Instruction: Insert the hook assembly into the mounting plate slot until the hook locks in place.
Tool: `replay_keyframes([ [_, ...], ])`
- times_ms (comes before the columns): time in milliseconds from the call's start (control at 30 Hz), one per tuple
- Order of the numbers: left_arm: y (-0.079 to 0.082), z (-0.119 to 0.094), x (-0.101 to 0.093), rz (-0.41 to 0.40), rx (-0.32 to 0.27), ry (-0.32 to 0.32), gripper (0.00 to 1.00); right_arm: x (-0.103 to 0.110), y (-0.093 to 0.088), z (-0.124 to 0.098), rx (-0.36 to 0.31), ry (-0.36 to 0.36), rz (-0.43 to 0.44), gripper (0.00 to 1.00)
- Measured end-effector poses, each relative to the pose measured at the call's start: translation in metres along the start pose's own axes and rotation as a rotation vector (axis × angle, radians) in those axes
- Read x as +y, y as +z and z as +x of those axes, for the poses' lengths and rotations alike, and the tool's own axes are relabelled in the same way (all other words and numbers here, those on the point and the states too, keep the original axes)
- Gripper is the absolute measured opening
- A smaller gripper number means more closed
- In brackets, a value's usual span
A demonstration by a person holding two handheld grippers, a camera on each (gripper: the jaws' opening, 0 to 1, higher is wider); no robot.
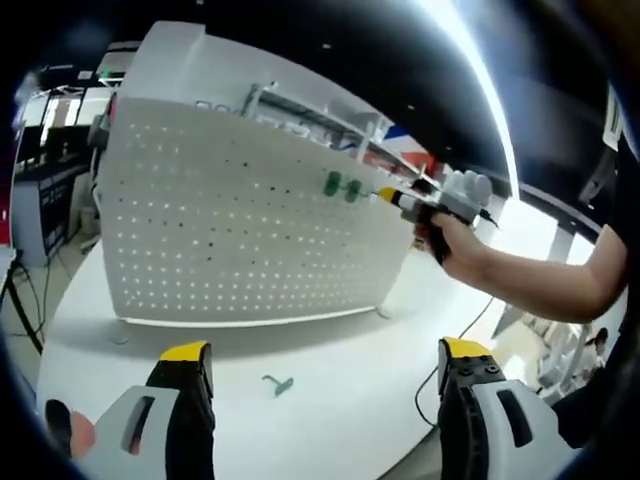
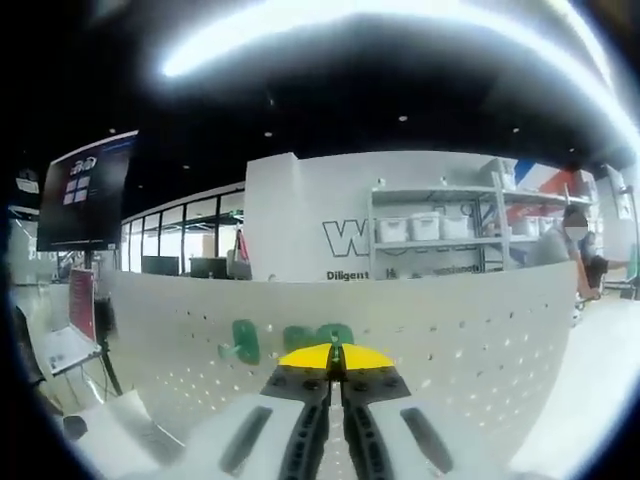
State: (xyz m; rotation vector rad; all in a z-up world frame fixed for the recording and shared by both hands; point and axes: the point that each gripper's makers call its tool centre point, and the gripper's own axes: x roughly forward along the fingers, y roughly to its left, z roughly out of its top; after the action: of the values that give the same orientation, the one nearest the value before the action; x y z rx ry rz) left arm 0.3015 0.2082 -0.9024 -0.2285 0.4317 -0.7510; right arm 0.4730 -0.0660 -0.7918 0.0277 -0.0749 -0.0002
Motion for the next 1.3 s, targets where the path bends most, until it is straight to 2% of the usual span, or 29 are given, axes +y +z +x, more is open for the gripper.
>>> replay_keyframes([
  [200,-0.001,-0.001,0.006,-0.013,-0.002,0.017,0.93,-0.010,-0.004,0.005,-0.015,-0.031,0.007,0.00],
  [667,-0.001,0.002,0.014,-0.028,-0.009,0.030,0.90,-0.017,-0.004,0.012,-0.040,-0.042,-0.018,0.00],
  [767,0.000,0.002,0.015,-0.029,-0.011,0.033,0.90,-0.016,-0.006,0.014,-0.033,-0.041,-0.049,0.00],
  [1100,0.000,0.003,0.014,-0.027,-0.005,0.035,0.90,-0.019,-0.011,0.016,-0.041,-0.046,-0.024,0.00],
  [1300,0.001,0.005,0.009,-0.030,-0.009,0.019,0.90,-0.016,-0.012,0.019,-0.014,-0.031,-0.090,0.02],
])
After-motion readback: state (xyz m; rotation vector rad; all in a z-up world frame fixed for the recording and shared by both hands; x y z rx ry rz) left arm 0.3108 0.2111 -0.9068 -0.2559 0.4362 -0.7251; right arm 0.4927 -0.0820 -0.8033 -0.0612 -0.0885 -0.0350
